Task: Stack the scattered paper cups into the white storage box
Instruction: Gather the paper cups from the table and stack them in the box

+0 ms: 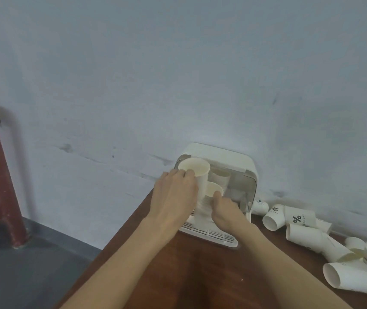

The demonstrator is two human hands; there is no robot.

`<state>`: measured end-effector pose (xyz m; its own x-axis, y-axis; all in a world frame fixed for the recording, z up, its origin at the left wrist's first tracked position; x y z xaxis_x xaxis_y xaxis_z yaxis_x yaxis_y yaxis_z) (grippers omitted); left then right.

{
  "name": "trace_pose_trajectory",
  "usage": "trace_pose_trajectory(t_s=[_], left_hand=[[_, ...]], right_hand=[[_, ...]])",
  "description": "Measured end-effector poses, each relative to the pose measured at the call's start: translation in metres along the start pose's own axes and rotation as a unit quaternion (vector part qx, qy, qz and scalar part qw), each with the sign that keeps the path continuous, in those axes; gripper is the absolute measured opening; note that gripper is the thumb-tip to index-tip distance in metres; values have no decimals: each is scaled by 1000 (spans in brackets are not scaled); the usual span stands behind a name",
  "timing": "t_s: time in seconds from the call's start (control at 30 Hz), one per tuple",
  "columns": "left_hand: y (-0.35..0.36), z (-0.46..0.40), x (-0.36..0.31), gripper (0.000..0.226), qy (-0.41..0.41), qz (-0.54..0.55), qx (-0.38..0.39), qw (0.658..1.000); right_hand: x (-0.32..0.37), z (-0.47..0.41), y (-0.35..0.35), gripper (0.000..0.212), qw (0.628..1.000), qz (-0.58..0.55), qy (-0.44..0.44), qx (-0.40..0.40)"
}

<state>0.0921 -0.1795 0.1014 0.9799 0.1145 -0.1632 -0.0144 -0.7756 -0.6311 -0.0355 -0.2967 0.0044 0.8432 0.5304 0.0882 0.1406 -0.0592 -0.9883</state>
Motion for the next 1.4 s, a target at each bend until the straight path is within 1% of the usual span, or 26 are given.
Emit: trace_pose_trajectory(t_s=[0.1, 0.27, 0.33, 0.4, 0.43, 0.5, 0.7, 0.9, 1.0, 1.1, 1.2, 1.27, 1.4], left_hand=[[6, -21, 0, 24, -11, -16, -9, 1000], [34, -30, 4, 27, 5, -23, 10, 1000], [45, -27, 6, 21, 9, -32, 17, 999], [57, -22, 8, 8, 10, -44, 57, 997], [66, -20, 10, 15, 7, -51, 80, 995], [77, -14, 10, 25, 20, -55, 116, 992], [97, 0, 15, 31, 28, -59, 171, 983], [105, 8, 16, 29, 11, -55, 211, 976], [109, 9, 17, 23, 3, -45, 234, 971], [108, 10, 16, 18, -11, -19, 242, 970], [98, 12, 11, 24, -21, -6, 227, 974], [91, 15, 6, 27, -25, -1, 220, 975], [72, 25, -11, 27, -17, 21, 214, 976]], right_hand=[[0, -1, 6, 27, 1000, 29, -10, -4], [0, -2, 9, 30, 1000, 24, -16, -11], [-1, -1, 11, 35, 1000, 17, -10, -11], [-1, -1, 12, 43, 1000, 17, -11, -14], [-1, -1, 12, 44, 1000, 21, -12, -13], [-2, -1, 11, 44, 1000, 23, -13, -12], [-7, 4, 8, 39, 1000, 21, -11, 8], [-12, 6, 8, 35, 1000, 13, -5, 27], [-9, 11, 4, 39, 1000, 1, 3, 28], [-6, 18, -1, 48, 1000, -12, 9, 12], [-3, 28, -13, 61, 1000, -18, -1, -21], [-1, 38, -24, 60, 999, -16, -9, -35], [-6, 58, -36, 49, 999, -17, -9, -39]])
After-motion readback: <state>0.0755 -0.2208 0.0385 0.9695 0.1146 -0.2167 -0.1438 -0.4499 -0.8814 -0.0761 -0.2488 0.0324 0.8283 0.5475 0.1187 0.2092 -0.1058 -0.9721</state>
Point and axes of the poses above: each hand's wrist, its own z-axis away from the middle knuckle, its own y-axis out of the palm, x = y × z, the point moved 6 cm from there along -z, towards the middle knuckle, and after that the axes turned 8 degrees about -y, right-handed, at the moved point
